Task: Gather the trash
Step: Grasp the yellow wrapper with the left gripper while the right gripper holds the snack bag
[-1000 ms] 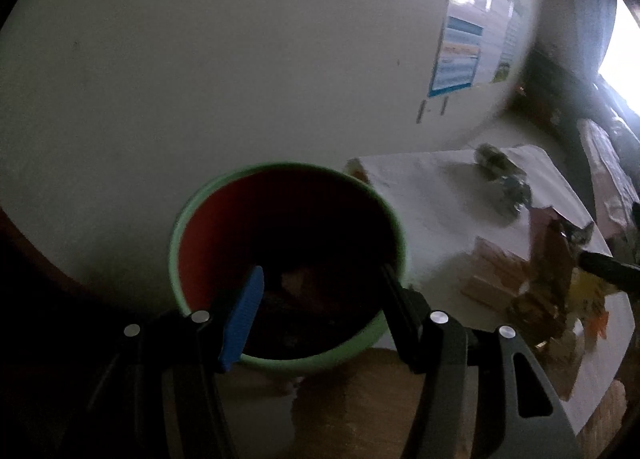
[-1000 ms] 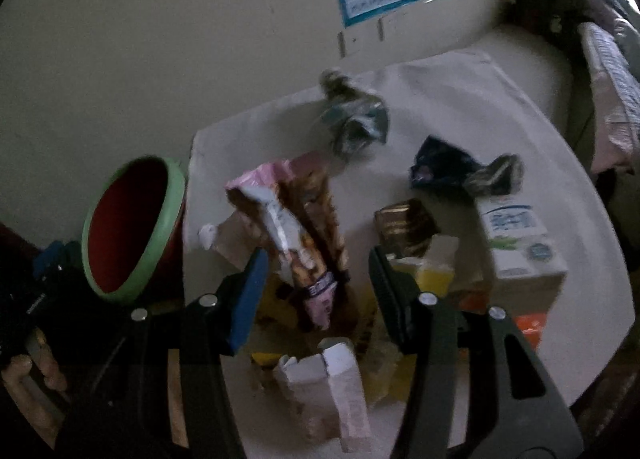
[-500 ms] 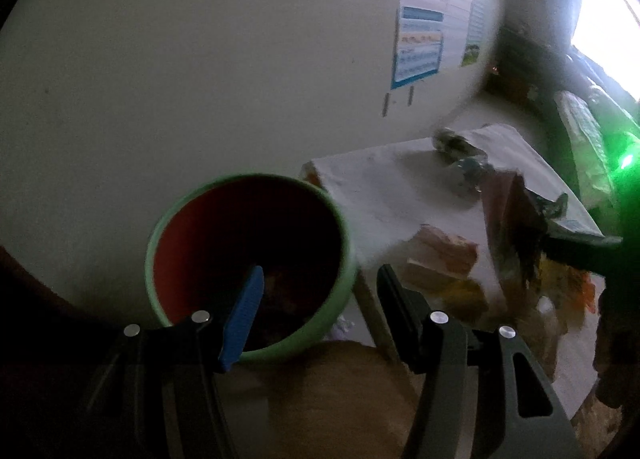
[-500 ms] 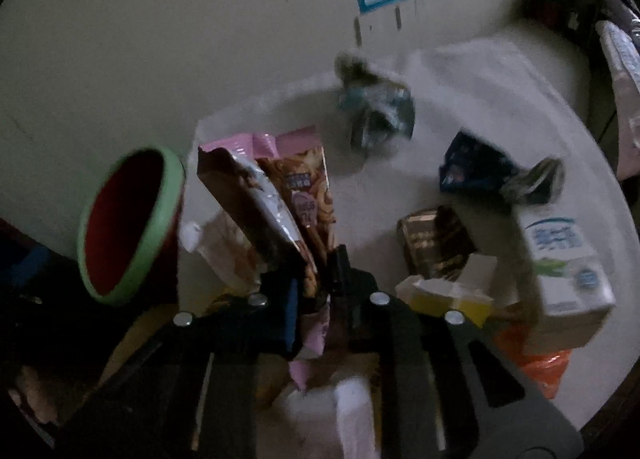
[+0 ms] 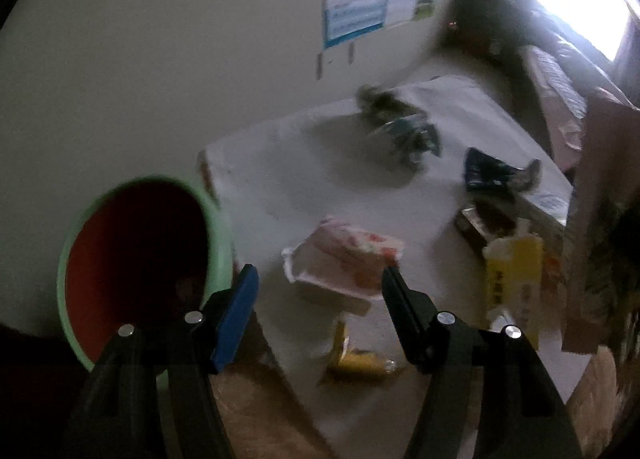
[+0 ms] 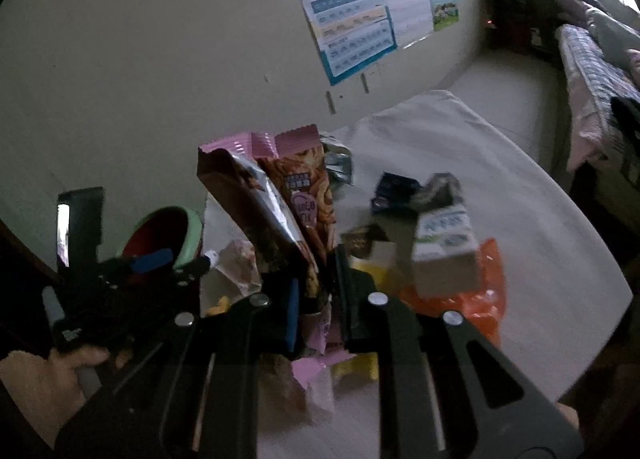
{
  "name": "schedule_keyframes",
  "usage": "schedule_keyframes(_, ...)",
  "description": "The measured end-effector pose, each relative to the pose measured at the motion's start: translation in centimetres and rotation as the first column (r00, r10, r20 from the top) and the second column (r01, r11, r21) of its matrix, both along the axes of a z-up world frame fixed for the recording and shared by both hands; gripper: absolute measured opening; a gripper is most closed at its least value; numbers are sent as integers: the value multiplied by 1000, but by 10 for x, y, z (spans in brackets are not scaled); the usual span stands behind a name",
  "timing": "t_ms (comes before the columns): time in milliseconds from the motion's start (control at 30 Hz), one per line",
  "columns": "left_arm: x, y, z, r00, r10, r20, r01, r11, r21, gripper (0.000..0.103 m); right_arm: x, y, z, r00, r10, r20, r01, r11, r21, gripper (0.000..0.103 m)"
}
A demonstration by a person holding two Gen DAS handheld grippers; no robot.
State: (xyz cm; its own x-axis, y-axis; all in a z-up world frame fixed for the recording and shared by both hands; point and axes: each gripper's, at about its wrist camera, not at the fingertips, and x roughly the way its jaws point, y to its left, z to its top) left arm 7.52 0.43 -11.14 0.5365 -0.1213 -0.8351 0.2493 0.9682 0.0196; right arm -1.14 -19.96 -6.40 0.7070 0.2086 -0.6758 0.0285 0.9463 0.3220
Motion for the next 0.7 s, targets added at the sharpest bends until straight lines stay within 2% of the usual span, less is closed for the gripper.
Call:
schedule_keyframes(100, -14, -6, -4, 994, -113, 15, 111, 990, 90, 64, -3, -12, -6, 1000, -18, -11, 18, 999, 35, 16)
schedule_keyframes(167, -25, -5, -11, 988, -156, -14, 156, 975, 156, 64, 0, -16, -13, 999, -24, -21, 25, 998, 58, 16)
schedule_keyframes(200, -27, -3, -13, 987, -155, -35, 159, 975, 154, 64, 2, -16, -16, 999, -23, -23, 25, 998, 64, 16)
schedule_keyframes(300, -32, 7, -23, 988, -109, -109, 118, 990, 81, 64, 2, -14, -22, 1000, -17, -25, 18, 997, 78, 16)
schedule_keyframes(367, -30, 8, -32, 988, -87, -125, 97, 992, 76, 64, 3, -12, -26, 1000, -4, -31, 7, 996, 87, 16)
schedule_keyframes(533, -29, -3, -51, 979, -119, -166, 132, 989, 73, 64, 1, -12, -30, 999, -3, -38, 7, 994, 107, 16)
schedule_keyframes(633, -28, -9, -56, 976, -136, -172, 146, 988, 44, 64, 1, -14, -30, 999, -10, -41, 15, 994, 109, 16)
schedule_keyframes(700, -26, -13, -59, 975, -135, -175, 146, 988, 50, 64, 2, -13, -31, 999, -8, -46, 13, 994, 109, 16)
